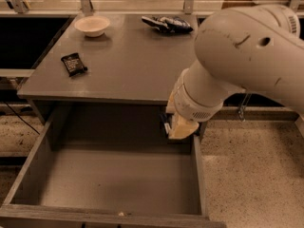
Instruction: Place rxbar blueberry into top drawer
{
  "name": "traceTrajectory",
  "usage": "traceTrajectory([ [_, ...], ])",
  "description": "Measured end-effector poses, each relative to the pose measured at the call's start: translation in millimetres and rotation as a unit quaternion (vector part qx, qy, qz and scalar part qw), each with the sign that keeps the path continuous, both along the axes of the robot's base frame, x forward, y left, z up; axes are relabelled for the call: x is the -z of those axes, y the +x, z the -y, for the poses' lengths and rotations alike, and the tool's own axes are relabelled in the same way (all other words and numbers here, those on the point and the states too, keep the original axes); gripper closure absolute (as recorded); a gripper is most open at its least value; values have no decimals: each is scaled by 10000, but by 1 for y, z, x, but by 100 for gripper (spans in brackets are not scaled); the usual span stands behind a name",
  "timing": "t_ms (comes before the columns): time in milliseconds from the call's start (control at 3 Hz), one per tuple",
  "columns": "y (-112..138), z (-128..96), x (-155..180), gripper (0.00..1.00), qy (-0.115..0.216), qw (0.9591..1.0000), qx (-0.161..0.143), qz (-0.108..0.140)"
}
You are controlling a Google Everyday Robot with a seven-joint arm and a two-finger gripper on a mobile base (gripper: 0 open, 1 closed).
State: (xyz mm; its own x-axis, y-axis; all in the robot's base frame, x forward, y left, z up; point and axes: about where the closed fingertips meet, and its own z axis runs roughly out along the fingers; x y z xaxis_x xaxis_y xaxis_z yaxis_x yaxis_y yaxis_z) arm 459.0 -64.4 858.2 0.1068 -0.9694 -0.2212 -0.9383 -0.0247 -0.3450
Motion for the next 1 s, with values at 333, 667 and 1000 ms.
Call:
traceTrajectory([
  [333, -18, -10, 21, 100, 182, 9995, -71, -239],
  [667, -33, -27, 52, 100, 161, 9981, -196, -561],
  [1000, -33, -28, 54, 100, 178, 9980, -188, -581],
])
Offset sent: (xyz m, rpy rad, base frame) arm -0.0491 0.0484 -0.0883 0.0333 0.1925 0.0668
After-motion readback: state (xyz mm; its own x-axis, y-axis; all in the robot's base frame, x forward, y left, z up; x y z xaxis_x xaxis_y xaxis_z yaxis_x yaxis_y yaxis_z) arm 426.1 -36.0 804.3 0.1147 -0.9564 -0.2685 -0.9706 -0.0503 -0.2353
